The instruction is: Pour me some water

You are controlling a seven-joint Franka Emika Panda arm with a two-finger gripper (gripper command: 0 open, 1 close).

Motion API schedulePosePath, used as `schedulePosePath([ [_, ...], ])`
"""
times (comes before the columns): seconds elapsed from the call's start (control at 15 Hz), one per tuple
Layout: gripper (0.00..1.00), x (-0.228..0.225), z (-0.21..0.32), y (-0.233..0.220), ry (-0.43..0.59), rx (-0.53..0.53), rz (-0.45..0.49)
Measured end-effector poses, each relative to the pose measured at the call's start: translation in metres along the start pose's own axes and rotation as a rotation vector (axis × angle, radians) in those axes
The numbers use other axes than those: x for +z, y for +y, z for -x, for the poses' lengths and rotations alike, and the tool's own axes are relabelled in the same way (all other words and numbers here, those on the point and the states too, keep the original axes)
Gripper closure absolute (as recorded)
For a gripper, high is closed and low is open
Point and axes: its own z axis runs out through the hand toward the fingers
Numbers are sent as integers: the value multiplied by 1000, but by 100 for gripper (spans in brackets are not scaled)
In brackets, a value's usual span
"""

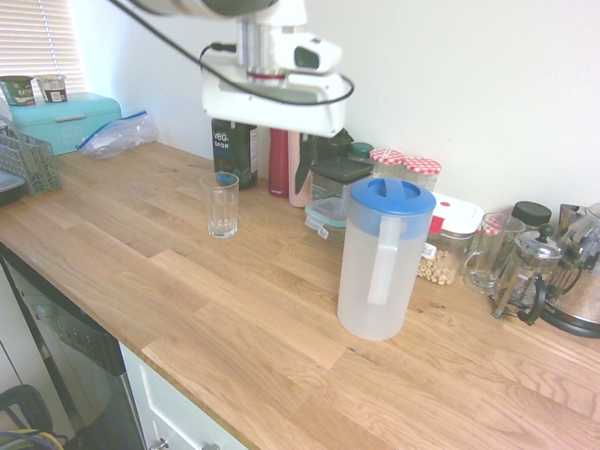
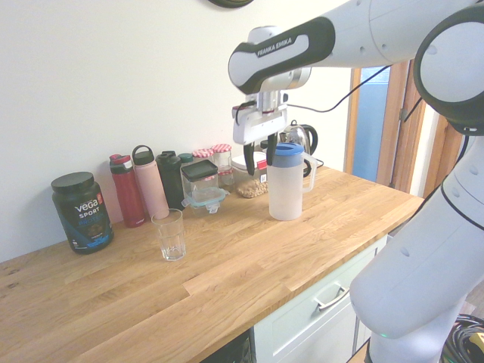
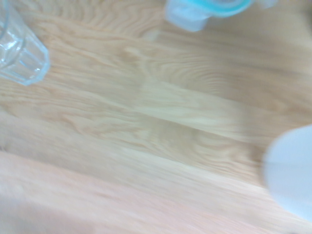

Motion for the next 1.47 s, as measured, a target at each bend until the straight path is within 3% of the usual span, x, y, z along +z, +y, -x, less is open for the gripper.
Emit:
schedulePosePath([
  [0.27, 0, -35, -26, 58, 16, -33, -2],
  [0.53, 0, -4, -61, 118, 16, -31, 9],
  [0.93, 0, 34, -77, 127, -26, -34, 28],
  [1.2, 0, 64, -81, 123, 3, -48, 24],
  [1.27, 100, 69, -81, 123, 14, -48, 20],
  [1.47, 100, 76, -81, 122, 27, -43, 8],
])
